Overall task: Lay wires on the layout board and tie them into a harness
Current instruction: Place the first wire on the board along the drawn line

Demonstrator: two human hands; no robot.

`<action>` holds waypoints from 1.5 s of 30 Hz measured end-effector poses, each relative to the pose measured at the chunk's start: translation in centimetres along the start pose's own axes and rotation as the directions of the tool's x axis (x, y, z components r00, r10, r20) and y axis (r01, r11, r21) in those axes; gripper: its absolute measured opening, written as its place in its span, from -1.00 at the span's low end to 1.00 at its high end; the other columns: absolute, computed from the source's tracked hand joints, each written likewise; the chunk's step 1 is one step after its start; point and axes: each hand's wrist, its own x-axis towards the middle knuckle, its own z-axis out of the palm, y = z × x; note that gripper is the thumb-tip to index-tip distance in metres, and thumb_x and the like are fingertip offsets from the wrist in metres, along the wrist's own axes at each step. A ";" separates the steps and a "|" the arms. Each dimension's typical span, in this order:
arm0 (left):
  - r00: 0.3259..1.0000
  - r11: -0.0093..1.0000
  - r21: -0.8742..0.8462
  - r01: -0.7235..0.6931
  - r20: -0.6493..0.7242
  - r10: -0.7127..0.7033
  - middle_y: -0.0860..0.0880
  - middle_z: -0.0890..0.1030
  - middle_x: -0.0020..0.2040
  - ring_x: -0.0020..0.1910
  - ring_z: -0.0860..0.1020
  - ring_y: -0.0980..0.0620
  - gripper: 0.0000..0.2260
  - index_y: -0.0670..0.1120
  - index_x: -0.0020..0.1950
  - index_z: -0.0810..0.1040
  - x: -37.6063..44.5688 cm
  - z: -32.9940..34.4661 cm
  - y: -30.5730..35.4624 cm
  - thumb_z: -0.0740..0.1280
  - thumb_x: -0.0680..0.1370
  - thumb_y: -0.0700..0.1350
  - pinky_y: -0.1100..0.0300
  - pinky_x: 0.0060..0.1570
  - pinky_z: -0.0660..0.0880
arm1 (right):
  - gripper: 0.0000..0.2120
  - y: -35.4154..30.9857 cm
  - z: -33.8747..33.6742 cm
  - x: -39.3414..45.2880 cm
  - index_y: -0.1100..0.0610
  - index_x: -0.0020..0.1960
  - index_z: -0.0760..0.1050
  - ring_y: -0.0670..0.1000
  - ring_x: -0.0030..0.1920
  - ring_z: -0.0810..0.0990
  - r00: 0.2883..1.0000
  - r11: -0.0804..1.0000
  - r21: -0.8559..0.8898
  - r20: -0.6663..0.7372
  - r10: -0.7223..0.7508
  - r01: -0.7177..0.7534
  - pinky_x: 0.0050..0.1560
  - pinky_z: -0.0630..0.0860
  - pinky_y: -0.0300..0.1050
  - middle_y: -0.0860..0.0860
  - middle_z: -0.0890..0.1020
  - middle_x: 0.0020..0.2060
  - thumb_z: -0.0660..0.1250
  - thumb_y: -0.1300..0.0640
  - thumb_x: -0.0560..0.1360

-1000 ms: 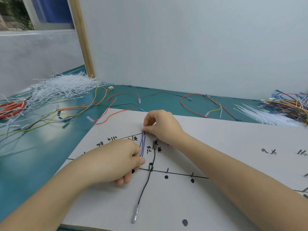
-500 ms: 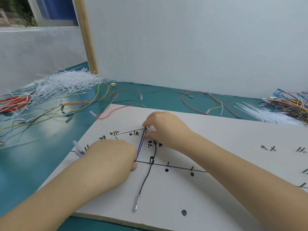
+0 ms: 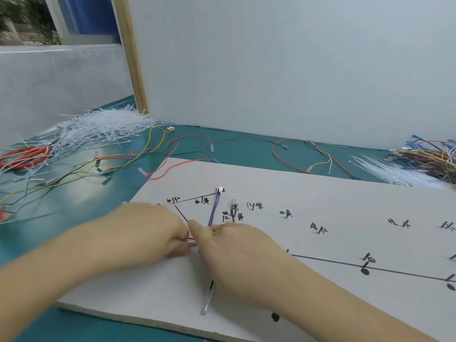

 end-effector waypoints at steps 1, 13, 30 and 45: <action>0.999 0.998 -0.060 -0.027 -0.044 0.025 0.12 0.53 -0.25 -0.19 0.49 0.20 -0.81 0.12 -0.08 0.51 0.1 -0.2 -1.0 0.18 0.53 0.16 0.26 -0.22 0.43 | -0.73 0.1 0.1 -0.2 0.23 0.23 0.23 0.19 -0.09 0.42 1.000 1.000 -0.004 0.002 -0.012 0.012 -0.31 0.20 -0.07 0.07 0.38 -0.23 0.07 0.29 0.53; 0.888 0.678 -0.706 -0.205 -0.425 -0.175 0.12 0.67 -0.25 -0.37 0.54 0.25 -0.74 0.26 -0.18 0.65 1.9 1.8 -8.9 0.48 0.38 -0.16 0.51 -0.27 0.38 | -0.48 -0.5 1.2 -0.3 0.30 0.46 0.08 0.18 0.34 0.32 0.999 0.997 -0.075 0.045 0.021 -0.018 0.33 0.25 0.02 0.21 0.35 0.34 0.11 0.29 0.53; 0.878 0.702 -0.674 -0.230 -0.455 -0.149 0.19 0.64 -0.20 -0.21 0.56 0.14 -0.64 0.24 -0.19 0.63 2.7 3.9 -9.7 0.47 0.38 -0.29 0.25 -0.14 0.44 | -0.48 -0.7 1.3 -0.5 0.26 0.46 0.09 0.15 0.37 0.25 0.997 0.995 -0.079 0.057 0.058 -0.054 0.38 0.15 0.00 0.17 0.30 0.39 0.12 0.20 0.54; 0.818 0.662 -0.689 -0.295 -0.540 -0.198 0.00 0.59 -0.18 -0.31 0.45 0.14 -0.62 0.25 -0.12 0.62 2.4 3.6 -9.0 0.37 0.48 -0.29 0.32 -0.25 0.39 | -0.46 -0.7 1.0 -1.3 0.01 0.54 -0.05 0.00 0.52 -0.21 0.973 0.975 0.102 0.145 0.182 -0.198 0.43 -0.36 0.11 -0.06 0.03 0.53 -0.13 -0.15 0.62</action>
